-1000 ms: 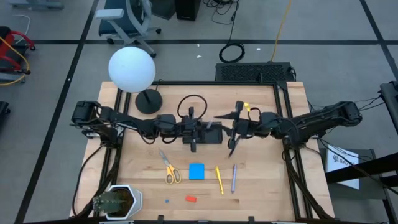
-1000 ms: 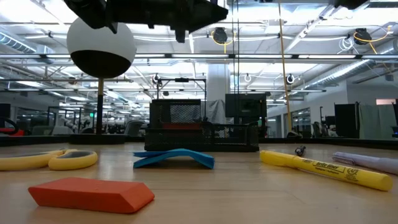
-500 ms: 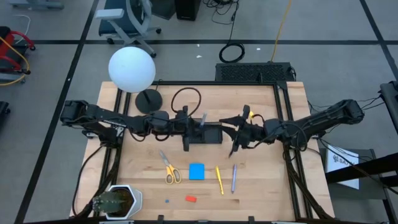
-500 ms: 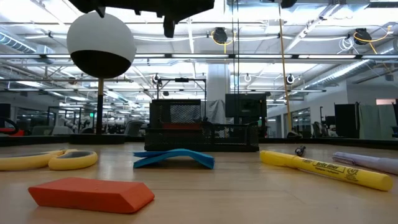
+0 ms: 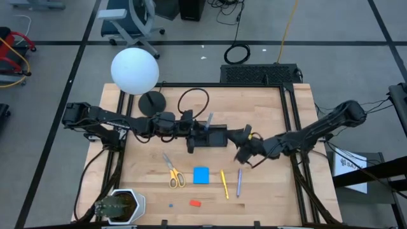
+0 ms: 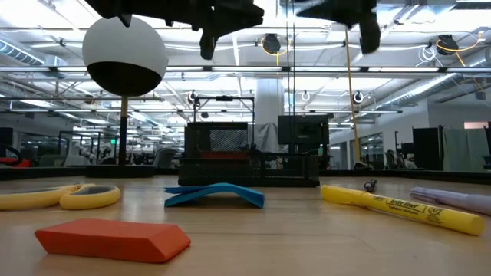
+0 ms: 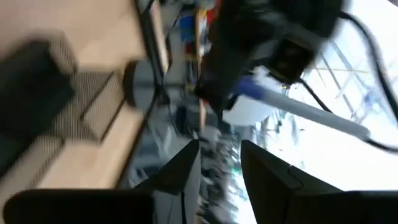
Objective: Pick and place office supplies into organizer
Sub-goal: Put the violet marker pen into the desk organizer
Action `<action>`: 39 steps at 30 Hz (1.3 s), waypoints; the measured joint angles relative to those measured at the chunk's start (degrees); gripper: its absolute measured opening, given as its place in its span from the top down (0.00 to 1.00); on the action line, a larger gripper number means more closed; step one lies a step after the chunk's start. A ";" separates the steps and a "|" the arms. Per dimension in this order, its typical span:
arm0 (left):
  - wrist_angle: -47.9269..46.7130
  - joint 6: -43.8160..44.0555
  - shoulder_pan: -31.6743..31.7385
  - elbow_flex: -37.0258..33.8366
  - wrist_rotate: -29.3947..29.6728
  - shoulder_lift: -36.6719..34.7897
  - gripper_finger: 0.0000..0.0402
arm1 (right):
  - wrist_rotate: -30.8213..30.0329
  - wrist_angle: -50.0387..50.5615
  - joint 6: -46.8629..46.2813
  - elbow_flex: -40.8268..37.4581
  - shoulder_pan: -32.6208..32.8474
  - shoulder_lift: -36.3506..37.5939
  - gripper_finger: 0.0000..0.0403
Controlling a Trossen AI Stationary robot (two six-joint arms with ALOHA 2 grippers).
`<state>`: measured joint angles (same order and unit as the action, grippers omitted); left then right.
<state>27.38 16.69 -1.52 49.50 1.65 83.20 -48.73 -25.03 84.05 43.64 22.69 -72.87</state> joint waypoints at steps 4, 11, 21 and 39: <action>-0.94 0.02 0.00 0.00 -2.03 0.00 0.89 | -8.40 -6.15 11.78 0.00 0.67 -5.12 0.74; -3.56 0.81 0.00 0.00 -2.25 0.02 0.89 | -15.71 -24.07 29.90 0.00 0.80 -13.13 0.74; -4.98 1.88 0.00 0.00 -2.25 0.28 0.89 | -14.01 -33.52 43.52 0.00 2.95 -17.07 0.74; 3.08 6.41 1.26 0.96 -7.76 7.61 0.89 | -11.06 -32.48 43.39 0.00 3.04 -17.07 0.74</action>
<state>30.46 23.09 -0.26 50.46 -6.11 90.80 -59.79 -57.51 127.44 43.64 25.73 -89.93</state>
